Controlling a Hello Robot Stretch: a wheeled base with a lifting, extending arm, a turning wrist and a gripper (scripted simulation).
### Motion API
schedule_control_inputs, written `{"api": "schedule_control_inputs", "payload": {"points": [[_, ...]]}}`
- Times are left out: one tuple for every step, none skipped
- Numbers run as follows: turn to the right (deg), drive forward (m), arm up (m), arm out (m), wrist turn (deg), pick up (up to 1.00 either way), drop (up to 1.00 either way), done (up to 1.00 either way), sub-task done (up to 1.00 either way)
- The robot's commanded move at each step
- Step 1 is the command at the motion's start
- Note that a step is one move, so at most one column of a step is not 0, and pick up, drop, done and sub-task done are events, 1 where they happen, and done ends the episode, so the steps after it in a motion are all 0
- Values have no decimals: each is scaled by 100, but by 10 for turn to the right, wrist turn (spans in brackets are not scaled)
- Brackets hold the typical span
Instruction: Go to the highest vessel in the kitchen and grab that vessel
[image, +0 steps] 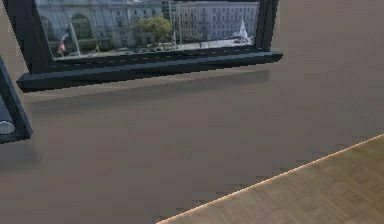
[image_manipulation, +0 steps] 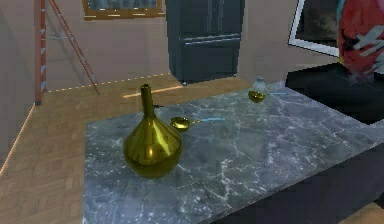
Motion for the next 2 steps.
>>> {"api": "schedule_control_inputs", "payload": {"points": [[0, 0, 38, 0, 0, 0, 0, 0, 0], [0, 0, 0, 10, 0, 0, 0, 0, 0]]}}
